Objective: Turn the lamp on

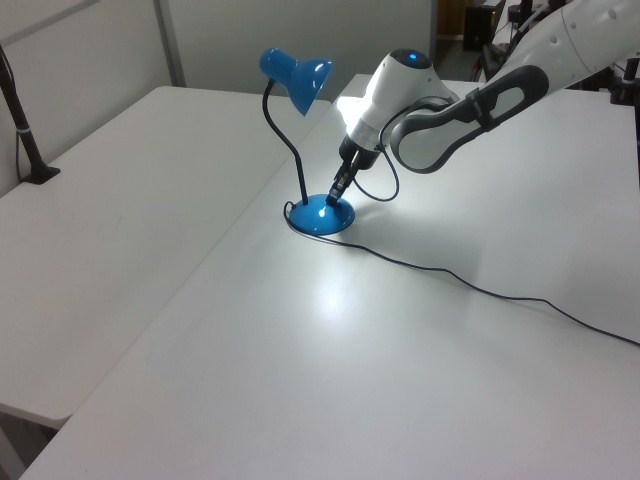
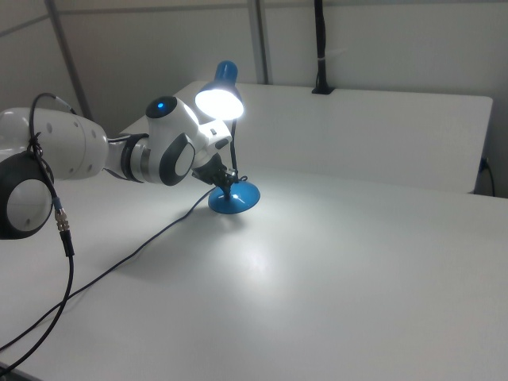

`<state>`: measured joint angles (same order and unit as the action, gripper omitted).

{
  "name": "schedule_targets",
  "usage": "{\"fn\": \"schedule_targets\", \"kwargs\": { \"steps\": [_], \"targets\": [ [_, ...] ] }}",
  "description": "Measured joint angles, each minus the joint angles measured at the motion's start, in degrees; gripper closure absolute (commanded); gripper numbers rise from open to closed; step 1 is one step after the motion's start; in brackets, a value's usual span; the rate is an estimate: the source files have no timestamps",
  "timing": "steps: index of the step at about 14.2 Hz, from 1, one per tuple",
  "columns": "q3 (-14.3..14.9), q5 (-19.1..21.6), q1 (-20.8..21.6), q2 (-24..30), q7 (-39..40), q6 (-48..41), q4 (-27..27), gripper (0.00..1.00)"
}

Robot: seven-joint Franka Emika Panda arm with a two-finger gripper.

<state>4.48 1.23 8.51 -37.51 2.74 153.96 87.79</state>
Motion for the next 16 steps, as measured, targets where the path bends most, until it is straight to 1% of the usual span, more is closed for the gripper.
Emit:
{"fn": "schedule_targets", "kwargs": {
  "steps": [3,5,7,9,11,12,13,14,15,16],
  "targets": [
    [0.3,0.1,-0.5,1.4,-0.1,0.7,-1.0,1.0],
    [0.3,0.1,-1.3,3.6,-0.1,-1.7,-0.8,1.0],
    [0.4,0.1,-2.3,6.4,-0.1,-8.3,-0.5,1.0],
    [0.4,0.1,-3.2,9.6,-0.1,-17.3,-0.4,0.99],
    [0.4,0.1,-3.5,14.7,-0.1,-31.0,-0.3,0.93],
    [0.4,0.1,-3.6,16.9,-0.1,-37.4,-0.1,0.82],
    [0.4,0.1,-3.6,18.8,-0.1,-42.9,0.2,0.69],
    [0.4,0.1,-3.6,19.7,-0.1,-45.9,0.3,0.55],
    [0.4,0.1,-3.6,20.4,-0.1,-48.7,0.4,0.25],
    [0.4,0.1,-3.7,21.6,-0.1,-52.1,0.6,0.0]
  ]
}}
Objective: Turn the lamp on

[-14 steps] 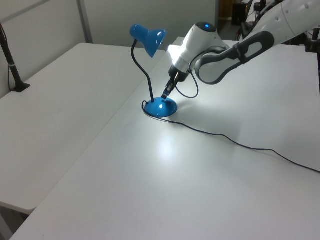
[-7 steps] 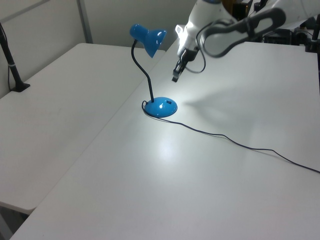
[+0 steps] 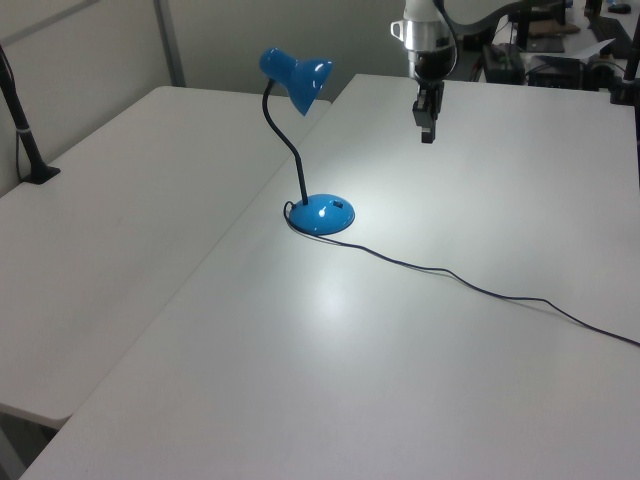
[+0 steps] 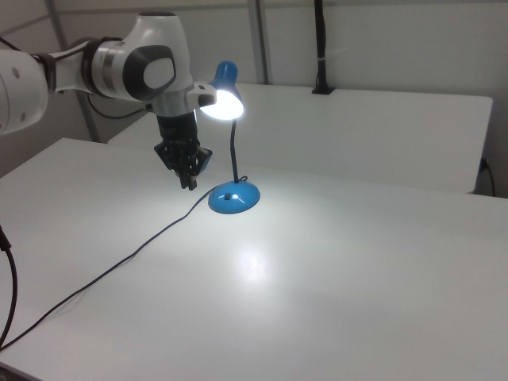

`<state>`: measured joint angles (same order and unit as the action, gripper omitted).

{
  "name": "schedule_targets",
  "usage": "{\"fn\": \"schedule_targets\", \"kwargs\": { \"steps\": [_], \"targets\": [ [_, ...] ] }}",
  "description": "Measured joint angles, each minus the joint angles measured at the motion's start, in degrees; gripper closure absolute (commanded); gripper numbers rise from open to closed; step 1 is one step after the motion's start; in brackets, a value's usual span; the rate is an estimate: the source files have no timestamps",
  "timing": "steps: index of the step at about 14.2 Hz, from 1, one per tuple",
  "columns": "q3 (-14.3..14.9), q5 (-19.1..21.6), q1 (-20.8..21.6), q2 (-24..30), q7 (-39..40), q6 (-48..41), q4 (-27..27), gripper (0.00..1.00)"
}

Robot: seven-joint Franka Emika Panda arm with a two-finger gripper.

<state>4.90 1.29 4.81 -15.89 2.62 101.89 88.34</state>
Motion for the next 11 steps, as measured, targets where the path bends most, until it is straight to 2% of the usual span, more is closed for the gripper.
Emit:
{"fn": "schedule_targets", "kwargs": {
  "steps": [5,7,11],
  "targets": [
    [0.1,-0.1,-0.2,5.9,0.0,-8.2,1.3,0.0],
    [0.4,-0.3,-0.4,8.6,0.0,-8.7,2.1,0.0],
    [0.7,-0.3,-1.8,10.4,0.0,-8.8,2.5,0.0]
  ]
}}
